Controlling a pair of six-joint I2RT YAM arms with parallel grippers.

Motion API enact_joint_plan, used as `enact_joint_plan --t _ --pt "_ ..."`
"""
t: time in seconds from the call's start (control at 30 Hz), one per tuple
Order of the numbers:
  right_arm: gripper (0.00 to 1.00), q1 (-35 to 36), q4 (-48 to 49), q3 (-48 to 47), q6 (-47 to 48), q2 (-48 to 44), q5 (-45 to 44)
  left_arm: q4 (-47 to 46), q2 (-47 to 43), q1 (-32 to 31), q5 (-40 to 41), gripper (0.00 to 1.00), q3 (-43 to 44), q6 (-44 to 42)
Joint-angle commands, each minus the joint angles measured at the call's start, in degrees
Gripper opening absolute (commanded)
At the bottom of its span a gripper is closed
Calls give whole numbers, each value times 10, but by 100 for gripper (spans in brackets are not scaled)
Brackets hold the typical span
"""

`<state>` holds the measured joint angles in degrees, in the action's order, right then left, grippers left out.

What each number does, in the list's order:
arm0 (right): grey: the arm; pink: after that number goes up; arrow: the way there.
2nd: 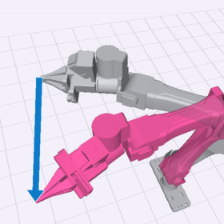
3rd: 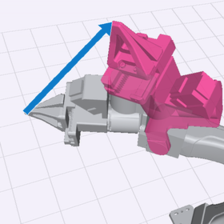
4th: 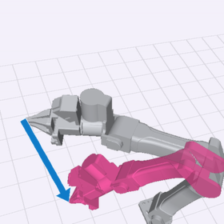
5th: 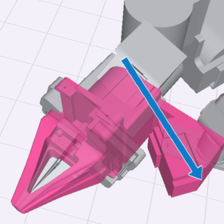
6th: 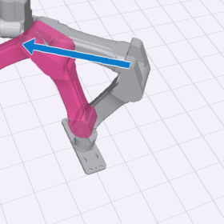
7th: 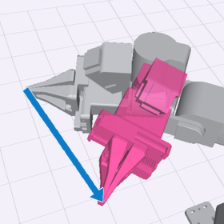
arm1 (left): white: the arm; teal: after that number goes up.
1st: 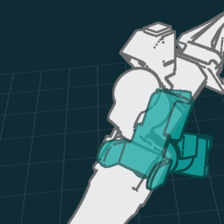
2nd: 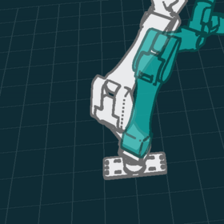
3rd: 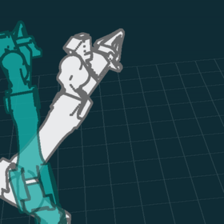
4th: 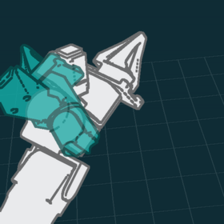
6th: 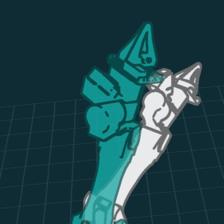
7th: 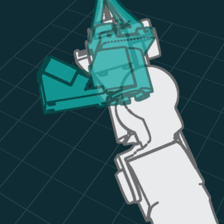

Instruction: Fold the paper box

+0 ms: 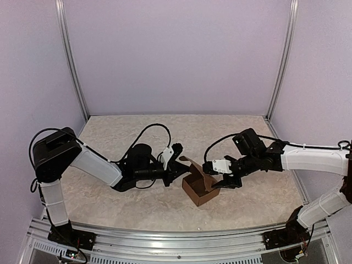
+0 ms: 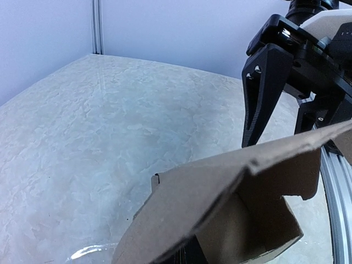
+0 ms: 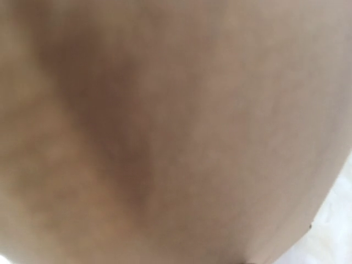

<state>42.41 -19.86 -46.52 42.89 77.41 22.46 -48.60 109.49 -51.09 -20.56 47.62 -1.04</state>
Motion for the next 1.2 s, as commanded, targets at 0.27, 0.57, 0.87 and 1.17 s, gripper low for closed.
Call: enact_joint_plan --t 0.27,0.57,0.87,1.17 --pt "50 58 -2 16 51 -1 -57 -62 -9 -18 38 0 -86 49" --pt "53 73 -24 26 92 0 -64 -30 -80 -40 100 22 -157 56" --pt "54 99 -15 14 91 7 -90 -5 -131 -54 151 26 -213 96" --pt "55 128 -27 -1 100 22 -129 136 -348 -51 271 48 -186 205"
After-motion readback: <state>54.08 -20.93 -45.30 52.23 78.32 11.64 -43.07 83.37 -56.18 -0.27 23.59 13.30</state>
